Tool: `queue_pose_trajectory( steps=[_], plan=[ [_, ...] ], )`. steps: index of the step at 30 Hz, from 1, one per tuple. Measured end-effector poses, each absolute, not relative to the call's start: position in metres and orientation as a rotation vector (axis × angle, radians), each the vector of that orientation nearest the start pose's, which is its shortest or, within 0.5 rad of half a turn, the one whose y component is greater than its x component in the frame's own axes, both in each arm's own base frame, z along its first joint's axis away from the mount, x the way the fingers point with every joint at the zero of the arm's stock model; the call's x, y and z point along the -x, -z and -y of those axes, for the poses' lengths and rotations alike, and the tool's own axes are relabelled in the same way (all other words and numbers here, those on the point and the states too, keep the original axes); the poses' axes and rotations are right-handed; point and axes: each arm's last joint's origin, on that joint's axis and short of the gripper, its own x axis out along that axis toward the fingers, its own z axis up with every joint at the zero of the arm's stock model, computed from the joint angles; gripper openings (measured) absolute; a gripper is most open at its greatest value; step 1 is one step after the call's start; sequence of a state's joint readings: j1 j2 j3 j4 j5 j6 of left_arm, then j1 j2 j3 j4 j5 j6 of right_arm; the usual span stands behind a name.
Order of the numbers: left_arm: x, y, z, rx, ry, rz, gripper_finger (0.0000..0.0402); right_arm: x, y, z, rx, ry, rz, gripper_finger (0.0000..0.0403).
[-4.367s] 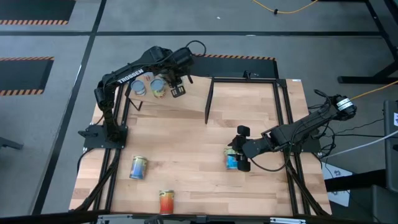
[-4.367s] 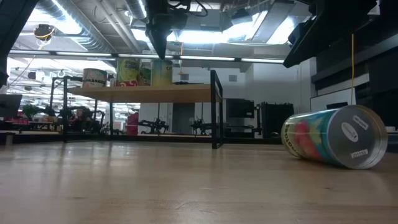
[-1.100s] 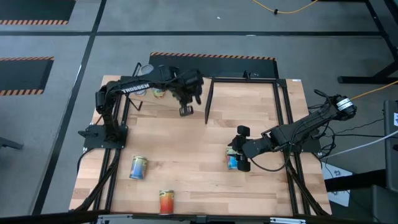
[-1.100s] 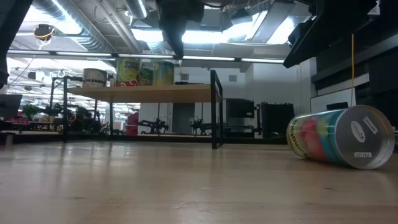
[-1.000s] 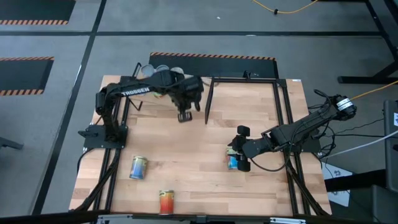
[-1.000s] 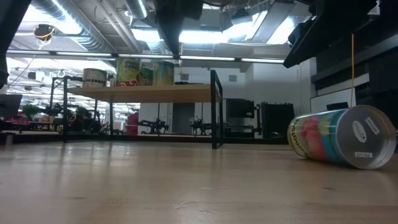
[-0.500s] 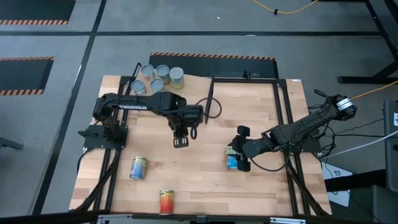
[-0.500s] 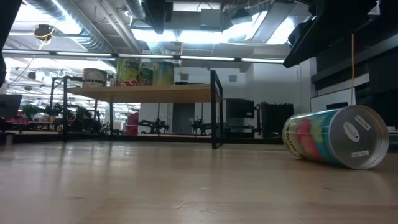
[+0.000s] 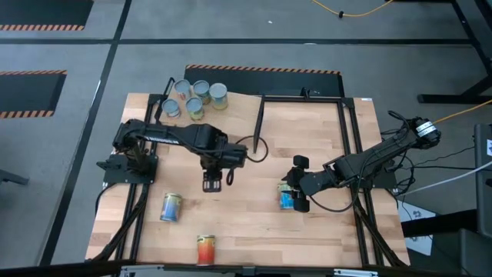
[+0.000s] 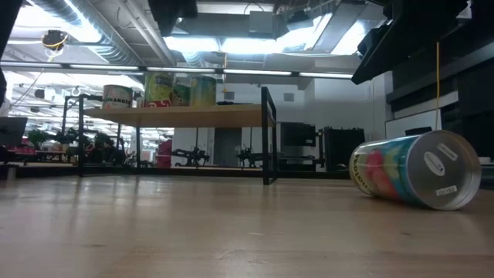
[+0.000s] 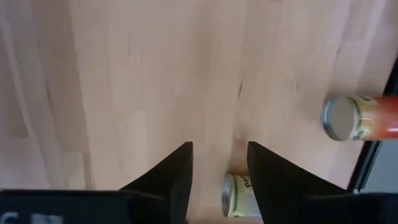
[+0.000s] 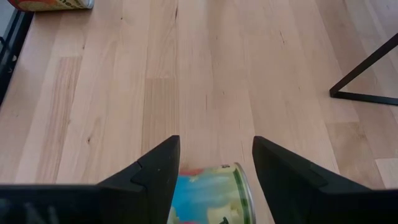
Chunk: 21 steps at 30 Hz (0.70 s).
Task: Pick and place cans onto a shelf
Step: Put the canned peaches on the shelf
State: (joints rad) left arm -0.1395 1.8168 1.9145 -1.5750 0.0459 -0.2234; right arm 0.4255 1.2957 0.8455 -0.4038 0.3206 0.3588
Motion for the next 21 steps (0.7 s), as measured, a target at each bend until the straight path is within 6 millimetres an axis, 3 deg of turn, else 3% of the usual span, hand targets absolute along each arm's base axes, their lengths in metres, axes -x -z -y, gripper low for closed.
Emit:
queue_pose_trajectory(
  steps=[4,10,16,21],
  plan=[
    [-0.327,-0.341,0.055,0.136,0.072,-1.518,0.0144,-0.238,-0.233,-0.098,-0.031,0.046,-0.797,0.0207],
    [-0.317,-0.312,0.060,0.148,0.101,-1.648,0.0143,-0.238,-0.233,-0.098,-0.033,0.046,-0.796,0.0207],
    [-0.284,-0.276,0.054,0.187,0.087,-1.798,0.0139,-0.238,-0.233,-0.098,-0.032,0.046,-0.796,0.0207],
    [-0.259,-0.257,0.047,0.260,0.057,-1.802,0.0138,-0.239,-0.233,-0.098,-0.033,0.044,-0.793,0.0207]
  ],
)
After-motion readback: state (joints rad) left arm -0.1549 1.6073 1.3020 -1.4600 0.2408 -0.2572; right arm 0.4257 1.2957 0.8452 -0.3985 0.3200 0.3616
